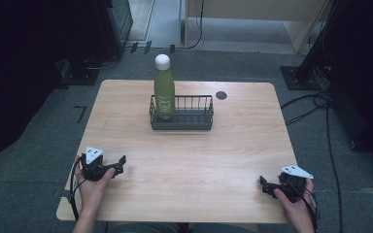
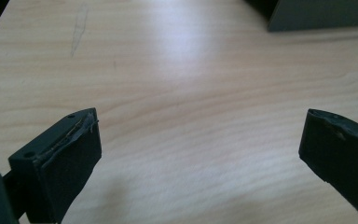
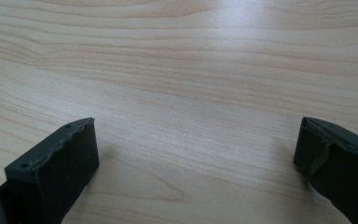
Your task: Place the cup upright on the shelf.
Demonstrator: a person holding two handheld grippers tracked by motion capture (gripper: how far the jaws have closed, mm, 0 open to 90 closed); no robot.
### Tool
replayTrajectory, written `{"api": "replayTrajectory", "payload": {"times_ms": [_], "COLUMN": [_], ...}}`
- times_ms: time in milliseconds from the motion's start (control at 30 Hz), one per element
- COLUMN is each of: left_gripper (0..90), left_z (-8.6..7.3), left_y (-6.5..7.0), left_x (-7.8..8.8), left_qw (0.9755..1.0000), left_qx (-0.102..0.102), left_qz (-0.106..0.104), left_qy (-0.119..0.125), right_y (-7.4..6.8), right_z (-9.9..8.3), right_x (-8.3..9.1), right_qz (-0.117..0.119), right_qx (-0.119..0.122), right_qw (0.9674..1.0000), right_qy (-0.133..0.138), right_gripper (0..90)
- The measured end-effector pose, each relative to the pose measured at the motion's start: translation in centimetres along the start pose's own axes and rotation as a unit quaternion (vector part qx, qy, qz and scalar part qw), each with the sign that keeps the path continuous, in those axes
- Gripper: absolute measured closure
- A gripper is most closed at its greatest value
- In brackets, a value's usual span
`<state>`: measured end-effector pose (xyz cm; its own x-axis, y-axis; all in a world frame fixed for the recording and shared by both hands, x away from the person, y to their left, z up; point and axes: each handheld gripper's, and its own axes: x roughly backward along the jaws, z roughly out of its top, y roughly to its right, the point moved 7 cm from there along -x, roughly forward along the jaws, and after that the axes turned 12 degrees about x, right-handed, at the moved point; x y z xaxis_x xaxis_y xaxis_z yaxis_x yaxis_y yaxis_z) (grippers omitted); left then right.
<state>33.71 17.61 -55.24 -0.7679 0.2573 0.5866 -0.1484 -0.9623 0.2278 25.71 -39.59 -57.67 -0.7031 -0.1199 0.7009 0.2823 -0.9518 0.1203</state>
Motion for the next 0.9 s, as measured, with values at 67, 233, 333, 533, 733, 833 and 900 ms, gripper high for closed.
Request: {"api": "replayTrajectory", "payload": {"times_ms": [67, 233, 333, 533, 733, 833, 900], "left_gripper": [0.0, 0.0, 0.0, 0.0, 0.0, 0.0, 0.0], "left_z": [-0.4, -1.1, -1.5, -2.4, -3.2, -3.4, -3.5], "left_y": [-0.4, -1.1, -1.7, -3.1, -4.5, -4.9, -5.1], "left_x": [0.2, 1.0, 1.5, 2.4, 3.2, 3.6, 3.8], "left_qw": [1.0, 0.9995, 0.999, 0.9972, 0.9947, 0.9947, 0.9946], "left_qx": [0.003, -0.007, -0.011, -0.015, -0.015, -0.007, -0.007], "left_qz": [0.006, 0.025, 0.034, 0.053, 0.069, 0.066, 0.067], "left_qy": [-0.006, -0.019, -0.026, -0.051, -0.076, -0.079, -0.079], "right_y": [0.0, 0.0, 0.0, 0.0, 0.0, 0.0, 0.0], "right_z": [0.0, 0.0, 0.0, 0.0, 0.0, 0.0, 0.0], "right_x": [0.0, 0.0, 0.0, 0.0, 0.0, 0.0, 0.0], "right_qz": [0.0, 0.0, 0.0, 0.0, 0.0, 0.0, 0.0], "right_qx": [0.0, 0.0, 0.0, 0.0, 0.0, 0.0, 0.0], "right_qw": [1.0, 1.0, 1.0, 1.0, 1.0, 1.0, 1.0], "right_qy": [0.0, 0.0, 0.0, 0.0, 0.0, 0.0, 0.0], "right_gripper": [0.0, 0.0, 0.0, 0.0, 0.0, 0.0, 0.0]}}
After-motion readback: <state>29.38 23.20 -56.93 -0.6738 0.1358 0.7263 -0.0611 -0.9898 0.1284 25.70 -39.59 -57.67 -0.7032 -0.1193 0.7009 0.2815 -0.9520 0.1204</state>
